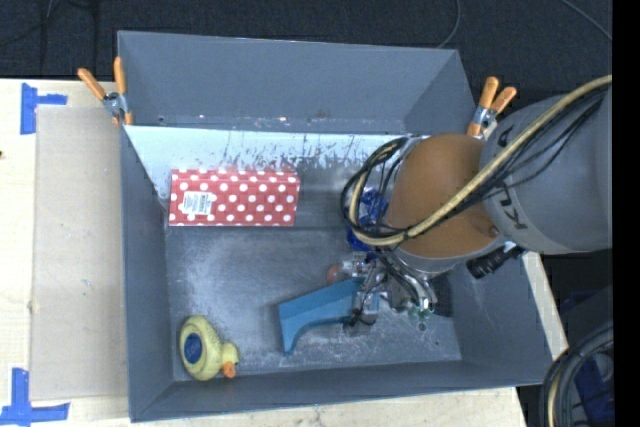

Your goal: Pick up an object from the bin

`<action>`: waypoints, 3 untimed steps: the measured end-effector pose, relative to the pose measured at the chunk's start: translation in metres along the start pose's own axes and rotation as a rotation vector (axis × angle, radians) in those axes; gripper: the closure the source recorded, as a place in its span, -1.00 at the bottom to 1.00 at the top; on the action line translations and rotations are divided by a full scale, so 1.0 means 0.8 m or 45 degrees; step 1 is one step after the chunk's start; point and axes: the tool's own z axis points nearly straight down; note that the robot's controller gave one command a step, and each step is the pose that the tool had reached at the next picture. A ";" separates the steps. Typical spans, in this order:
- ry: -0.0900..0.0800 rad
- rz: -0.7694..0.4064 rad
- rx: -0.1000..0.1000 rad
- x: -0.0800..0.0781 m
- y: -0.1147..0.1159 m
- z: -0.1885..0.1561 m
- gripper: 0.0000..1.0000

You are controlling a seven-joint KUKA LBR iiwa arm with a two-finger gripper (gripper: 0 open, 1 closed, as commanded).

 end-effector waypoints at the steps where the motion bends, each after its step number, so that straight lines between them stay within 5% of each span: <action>1: -0.015 0.006 -0.002 -0.001 -0.009 -0.046 1.00; 2: 0.009 0.038 0.000 0.007 -0.008 -0.086 1.00; 3: 0.002 0.045 0.000 0.007 -0.016 -0.182 1.00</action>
Offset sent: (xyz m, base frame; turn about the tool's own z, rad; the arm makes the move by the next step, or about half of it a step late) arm -0.0041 -0.0031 0.1048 0.0486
